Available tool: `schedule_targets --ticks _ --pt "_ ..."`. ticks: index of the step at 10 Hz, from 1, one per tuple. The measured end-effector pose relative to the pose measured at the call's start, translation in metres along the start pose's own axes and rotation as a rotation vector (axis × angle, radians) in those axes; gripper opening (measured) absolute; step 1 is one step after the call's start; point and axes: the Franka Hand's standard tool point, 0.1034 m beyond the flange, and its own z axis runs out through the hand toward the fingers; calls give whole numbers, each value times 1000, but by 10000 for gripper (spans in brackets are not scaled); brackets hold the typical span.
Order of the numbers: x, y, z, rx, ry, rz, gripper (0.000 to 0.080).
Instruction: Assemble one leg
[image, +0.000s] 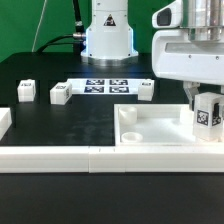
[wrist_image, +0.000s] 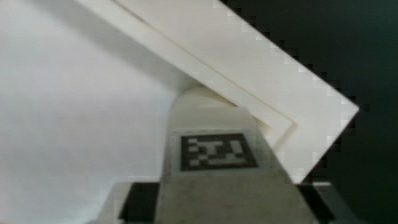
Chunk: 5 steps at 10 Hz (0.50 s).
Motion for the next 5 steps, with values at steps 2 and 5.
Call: schedule_targets --ticks 2,5 --pt "0 0 0 5 -12 125 292" --pt "-2 -1 0 8 -26 339 294"
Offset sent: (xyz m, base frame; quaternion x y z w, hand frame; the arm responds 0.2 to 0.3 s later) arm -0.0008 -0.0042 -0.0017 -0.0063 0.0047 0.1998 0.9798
